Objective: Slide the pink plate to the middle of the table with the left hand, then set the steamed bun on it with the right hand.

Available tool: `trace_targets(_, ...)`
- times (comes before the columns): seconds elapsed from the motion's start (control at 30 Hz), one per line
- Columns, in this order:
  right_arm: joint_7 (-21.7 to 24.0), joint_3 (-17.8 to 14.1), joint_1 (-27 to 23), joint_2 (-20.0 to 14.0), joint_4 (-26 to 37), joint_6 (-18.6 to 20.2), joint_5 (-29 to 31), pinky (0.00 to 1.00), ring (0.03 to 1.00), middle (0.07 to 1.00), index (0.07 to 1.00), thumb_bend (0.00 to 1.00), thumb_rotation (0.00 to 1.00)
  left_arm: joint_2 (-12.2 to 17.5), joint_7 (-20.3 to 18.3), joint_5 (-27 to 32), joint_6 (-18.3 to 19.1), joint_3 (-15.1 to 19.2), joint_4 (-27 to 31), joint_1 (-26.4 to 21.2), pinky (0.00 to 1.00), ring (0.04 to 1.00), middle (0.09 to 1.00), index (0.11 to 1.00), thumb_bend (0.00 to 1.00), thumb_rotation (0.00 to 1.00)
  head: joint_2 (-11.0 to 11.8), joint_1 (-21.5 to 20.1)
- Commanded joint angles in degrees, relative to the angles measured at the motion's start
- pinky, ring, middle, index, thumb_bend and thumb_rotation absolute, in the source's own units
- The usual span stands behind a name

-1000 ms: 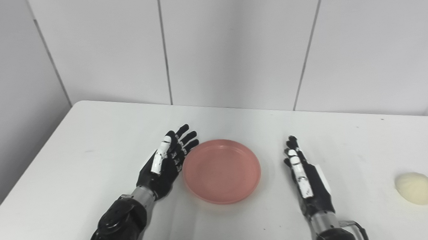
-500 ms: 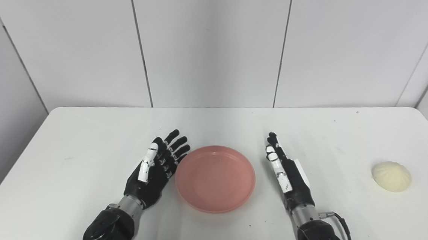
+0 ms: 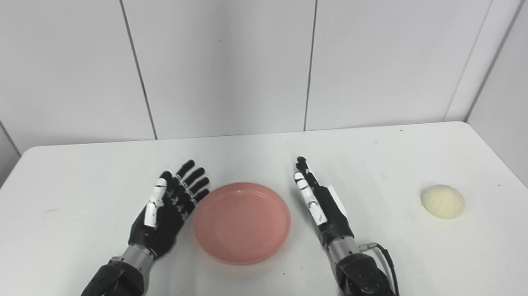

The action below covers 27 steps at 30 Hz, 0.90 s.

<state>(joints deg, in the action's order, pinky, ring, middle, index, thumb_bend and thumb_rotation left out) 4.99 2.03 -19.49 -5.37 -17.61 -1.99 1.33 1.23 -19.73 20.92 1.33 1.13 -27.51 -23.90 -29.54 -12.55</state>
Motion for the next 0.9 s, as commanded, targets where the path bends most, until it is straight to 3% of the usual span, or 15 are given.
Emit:
trace_targets(0.0, -1.28, 0.64, 0.92, 1.10, -2.43, 0.37, -1.63, 1.00, 0.996, 1.000, 1.000, 0.28, 1.00, 1.33, 0.97, -1.84, 2.68, 0.26, -8.16, 3.90, 0.91, 0.906, 0.914, 0.914, 0.47, 1.00, 0.63, -1.60)
trace_targets(0.2, -7.95, 2.39, -0.01, -1.00, 2.84, -2.14, -13.14, 0.88, 0.921, 0.957, 0.975, 0.61, 1.00, 2.59, -1.67, -1.38, -0.69, 1.24, -14.60, 1.77, 0.89, 0.891, 0.897, 0.897, 0.48, 1.00, 1.19, -4.15)
trace_targets(0.5, -12.74, 1.81, -0.63, -5.64, 16.27, 0.74, -28.51, 0.80, 0.878, 0.917, 0.926, 0.79, 1.00, 3.97, -4.03, -0.95, -2.92, 2.22, -17.57, 1.04, 0.86, 0.879, 0.889, 0.880, 0.50, 1.00, 0.76, -8.01)
trace_targets(0.57, -13.60, 0.98, -0.58, -6.24, 19.93, 2.05, -31.51, 0.71, 0.814, 0.892, 0.906, 0.83, 0.90, 4.22, -4.48, -0.76, -2.90, 2.39, -18.18, 0.77, 0.87, 0.882, 0.893, 0.883, 0.49, 1.00, 0.68, -8.46)
trace_targets(0.6, -13.75, 0.55, -0.55, -6.32, 21.42, 2.70, -32.41, 0.67, 0.786, 0.879, 0.896, 0.84, 0.79, 4.30, -4.62, -0.74, -2.91, 2.48, -18.44, 0.66, 0.86, 0.879, 0.892, 0.883, 0.49, 1.00, 0.68, -8.46)
trace_targets(0.7, -12.54, -0.34, -0.53, -7.66, 27.31, 6.47, -36.76, 0.63, 0.784, 0.866, 0.884, 0.85, 0.62, 4.34, -4.54, -0.70, -2.60, 2.99, -18.48, 0.64, 0.85, 0.866, 0.881, 0.875, 0.48, 0.99, 0.53, -9.12)
trace_targets(0.87, -7.34, -1.51, -0.91, -11.26, 35.22, 13.42, -43.25, 0.64, 0.795, 0.870, 0.882, 0.85, 0.53, 4.59, -5.44, -0.62, -3.17, 3.39, -19.03, 0.55, 0.85, 0.865, 0.880, 0.876, 0.48, 0.99, 0.27, -10.06)
